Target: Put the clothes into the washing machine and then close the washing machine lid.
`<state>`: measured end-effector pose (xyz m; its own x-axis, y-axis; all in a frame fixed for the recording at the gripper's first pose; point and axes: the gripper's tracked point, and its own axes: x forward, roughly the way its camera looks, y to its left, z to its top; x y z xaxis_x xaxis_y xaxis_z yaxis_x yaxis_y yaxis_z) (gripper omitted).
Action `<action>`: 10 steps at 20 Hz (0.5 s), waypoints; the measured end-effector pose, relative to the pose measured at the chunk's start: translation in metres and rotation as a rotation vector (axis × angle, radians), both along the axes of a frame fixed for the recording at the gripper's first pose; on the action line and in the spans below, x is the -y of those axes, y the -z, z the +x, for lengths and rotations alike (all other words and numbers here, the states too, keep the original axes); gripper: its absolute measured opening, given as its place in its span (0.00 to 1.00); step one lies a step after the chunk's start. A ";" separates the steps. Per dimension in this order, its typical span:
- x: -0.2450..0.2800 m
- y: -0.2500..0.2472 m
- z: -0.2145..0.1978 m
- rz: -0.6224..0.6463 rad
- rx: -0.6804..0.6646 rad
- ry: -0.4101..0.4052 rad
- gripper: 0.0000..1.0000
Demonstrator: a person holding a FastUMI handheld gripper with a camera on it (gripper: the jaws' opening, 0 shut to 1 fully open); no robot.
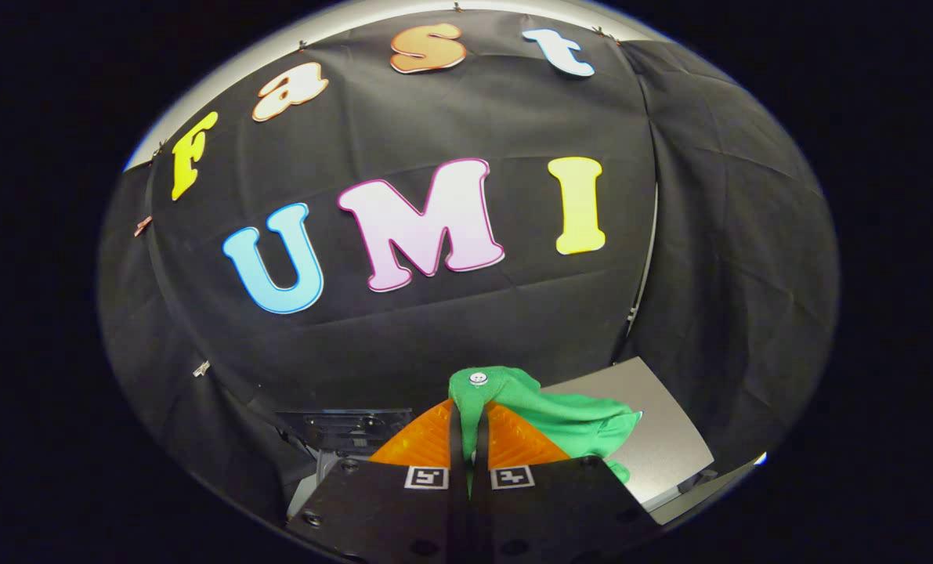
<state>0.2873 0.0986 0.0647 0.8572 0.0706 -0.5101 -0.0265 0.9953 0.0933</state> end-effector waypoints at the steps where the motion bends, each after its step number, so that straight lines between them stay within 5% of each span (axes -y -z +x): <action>1: -0.011 -0.010 0.000 -0.002 0.015 -0.012 0.05; 10: -0.131 -0.041 -0.014 0.050 0.069 -0.154 0.05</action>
<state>0.2736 0.2298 0.1053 0.8670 0.2280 -0.4430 -0.1866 0.9730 0.1357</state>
